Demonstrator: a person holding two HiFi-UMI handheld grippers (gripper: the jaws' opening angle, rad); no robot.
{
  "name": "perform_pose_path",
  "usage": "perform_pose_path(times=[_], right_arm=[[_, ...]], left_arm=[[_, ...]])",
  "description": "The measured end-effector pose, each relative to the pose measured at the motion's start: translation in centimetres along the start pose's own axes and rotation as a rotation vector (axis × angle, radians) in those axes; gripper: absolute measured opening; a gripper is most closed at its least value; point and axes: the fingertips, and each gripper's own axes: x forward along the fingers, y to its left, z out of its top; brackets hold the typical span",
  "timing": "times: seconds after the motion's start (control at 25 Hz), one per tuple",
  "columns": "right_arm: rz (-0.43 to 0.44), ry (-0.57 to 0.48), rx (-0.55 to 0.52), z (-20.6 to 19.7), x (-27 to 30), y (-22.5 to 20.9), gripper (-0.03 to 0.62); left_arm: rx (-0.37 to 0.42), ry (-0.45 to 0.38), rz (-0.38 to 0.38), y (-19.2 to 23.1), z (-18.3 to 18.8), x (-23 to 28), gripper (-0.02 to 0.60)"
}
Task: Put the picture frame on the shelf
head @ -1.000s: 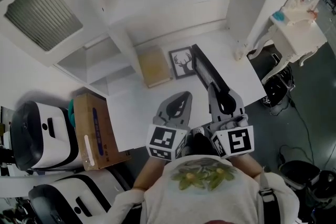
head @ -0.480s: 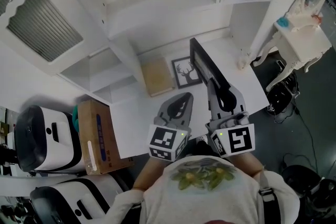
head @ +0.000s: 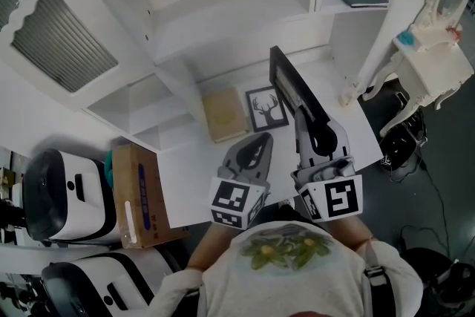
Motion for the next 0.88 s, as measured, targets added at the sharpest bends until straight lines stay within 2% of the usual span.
perform_pose_path(times=[0.88], right_arm=[[0.024, -0.096, -0.004, 1.8, 4.4, -2.4, 0.037]], left_arm=[[-0.010, -0.007, 0.045, 2.7, 1.1, 2.9, 0.034]])
